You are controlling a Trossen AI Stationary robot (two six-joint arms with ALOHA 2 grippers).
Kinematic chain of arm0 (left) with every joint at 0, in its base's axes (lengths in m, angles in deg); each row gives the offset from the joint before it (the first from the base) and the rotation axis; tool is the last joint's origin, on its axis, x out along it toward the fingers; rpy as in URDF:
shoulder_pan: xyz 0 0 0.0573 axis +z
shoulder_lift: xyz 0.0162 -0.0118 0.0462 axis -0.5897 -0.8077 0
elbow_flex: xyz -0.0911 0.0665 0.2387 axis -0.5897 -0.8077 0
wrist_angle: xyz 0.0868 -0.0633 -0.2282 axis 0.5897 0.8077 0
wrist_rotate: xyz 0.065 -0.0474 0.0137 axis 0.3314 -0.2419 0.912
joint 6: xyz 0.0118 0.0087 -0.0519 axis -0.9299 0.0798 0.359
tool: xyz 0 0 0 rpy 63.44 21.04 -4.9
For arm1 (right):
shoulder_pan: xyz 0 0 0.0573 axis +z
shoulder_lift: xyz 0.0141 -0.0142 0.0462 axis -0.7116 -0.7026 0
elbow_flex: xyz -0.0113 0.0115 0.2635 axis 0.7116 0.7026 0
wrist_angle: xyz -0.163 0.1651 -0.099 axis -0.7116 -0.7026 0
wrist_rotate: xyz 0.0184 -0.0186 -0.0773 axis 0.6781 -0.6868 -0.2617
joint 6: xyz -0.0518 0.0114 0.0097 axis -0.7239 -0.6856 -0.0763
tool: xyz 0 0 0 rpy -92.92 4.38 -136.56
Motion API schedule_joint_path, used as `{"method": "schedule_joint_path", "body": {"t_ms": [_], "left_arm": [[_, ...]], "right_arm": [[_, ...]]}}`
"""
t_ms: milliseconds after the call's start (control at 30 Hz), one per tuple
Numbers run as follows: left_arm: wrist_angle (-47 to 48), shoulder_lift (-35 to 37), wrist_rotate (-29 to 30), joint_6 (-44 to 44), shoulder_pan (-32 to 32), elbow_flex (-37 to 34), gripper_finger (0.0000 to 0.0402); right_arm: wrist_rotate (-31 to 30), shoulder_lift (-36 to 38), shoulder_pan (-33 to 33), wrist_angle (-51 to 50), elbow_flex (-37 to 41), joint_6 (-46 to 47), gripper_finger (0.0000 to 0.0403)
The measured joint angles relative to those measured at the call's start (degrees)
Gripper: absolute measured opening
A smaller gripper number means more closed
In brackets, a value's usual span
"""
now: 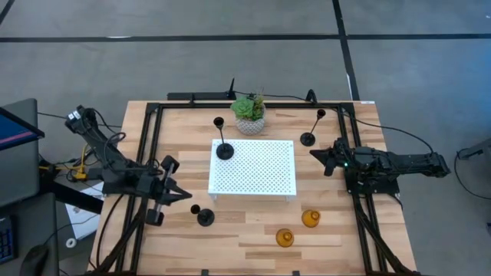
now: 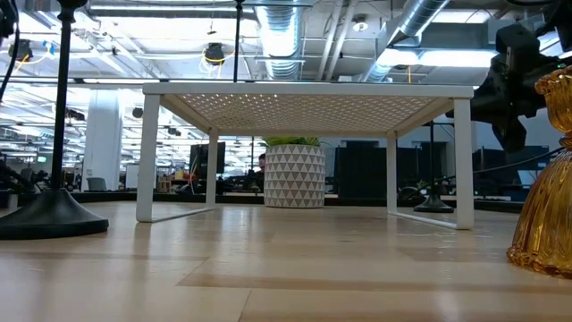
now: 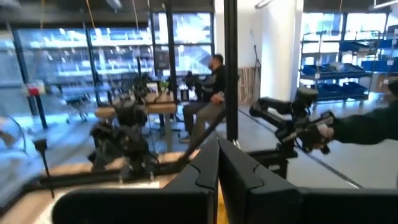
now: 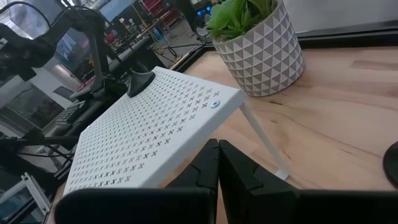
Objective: Pick & Place candle stick holders
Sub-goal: Put the top gold vase on the shelf
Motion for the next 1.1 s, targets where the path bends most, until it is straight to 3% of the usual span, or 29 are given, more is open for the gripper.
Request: {"method": "schedule_joint_path", "body": {"t_ms": [133,533,733,800,1100], "left_arm": [[-1.5,-1.3,0.0,-5.2,2.3,0.0,0.0007],[-3.0,-3.0,0.0,-2.4,10.3,0.0,0.0007],[-4.7,-2.9,-0.1,-2.4,11.6,0.0,0.0007],[-5.0,-2.9,-0.7,-2.4,11.9,0.0,0.0007],[-5.8,-2.9,-1.4,-2.3,12.1,0.0,0.0007]], "right_arm": [[-0.4,0.0,0.0,0.0,0.0,-0.4,0.0],[-0.4,0.0,0.0,0.5,0.0,2.0,0.0],[0.1,0.0,0.9,14.0,-0.2,-4.3,0.0],[0.1,0.0,1.5,14.3,-1.7,-7.4,0.0],[0.3,-7.2,5.5,-4.5,-14.3,-4.5,0.0]]}}
